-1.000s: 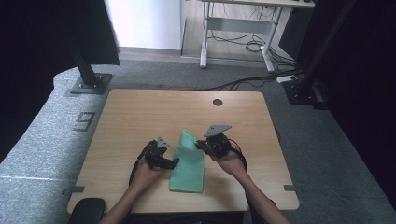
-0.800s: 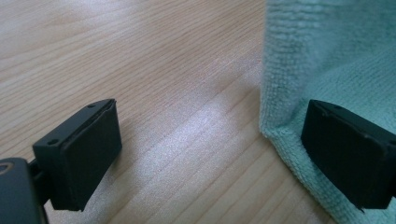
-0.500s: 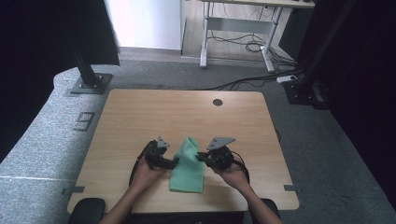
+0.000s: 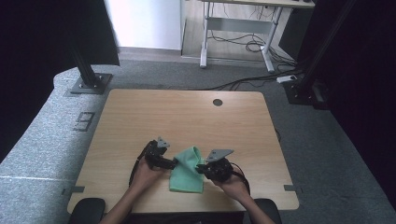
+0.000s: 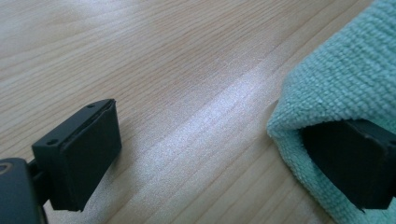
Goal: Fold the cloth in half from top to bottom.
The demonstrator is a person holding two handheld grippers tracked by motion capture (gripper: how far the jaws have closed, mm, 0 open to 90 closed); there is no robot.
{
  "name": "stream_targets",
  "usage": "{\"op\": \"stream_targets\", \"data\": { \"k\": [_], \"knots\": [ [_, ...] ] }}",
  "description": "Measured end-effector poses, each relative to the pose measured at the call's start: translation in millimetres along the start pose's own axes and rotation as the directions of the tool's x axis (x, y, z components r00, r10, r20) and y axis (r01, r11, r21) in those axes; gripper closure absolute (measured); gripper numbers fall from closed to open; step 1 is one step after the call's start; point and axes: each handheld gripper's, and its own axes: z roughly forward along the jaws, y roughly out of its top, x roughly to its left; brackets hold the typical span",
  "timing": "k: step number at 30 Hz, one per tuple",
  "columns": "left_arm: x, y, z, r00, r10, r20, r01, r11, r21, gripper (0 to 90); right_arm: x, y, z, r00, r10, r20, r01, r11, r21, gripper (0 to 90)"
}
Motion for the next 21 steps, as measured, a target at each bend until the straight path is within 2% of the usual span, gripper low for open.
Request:
{"op": "stream_targets", "data": {
  "k": [8,15,20,21],
  "knots": [
    [0.0,0.0,0.1,1.0000,0.000,-0.001,0.000,1.0000,-0.001,4.8,5.8,-12.0,5.0,1.0000,0.003,-0.007,-0.003,0.999,0.041,82.0],
    [0.2,-0.1,0.0,1.0000,0.003,0.002,-0.003,1.0000,0.000,4.7,12.4,-23.1,13.6,0.9999,-0.013,-0.011,0.014,0.996,0.093,81.0],
    [0.9,-1.4,-2.1,0.9990,0.028,0.036,-0.028,0.9996,-0.003,5.6,14.6,-25.9,18.2,0.9998,-0.014,-0.011,0.015,0.994,0.104,81.0],
    [0.9,-1.4,-4.0,0.9981,0.025,0.057,-0.025,0.9997,0.004,6.0,14.7,-25.9,18.1,0.9998,-0.014,-0.010,0.015,0.994,0.105,80.9]
  ]
}}
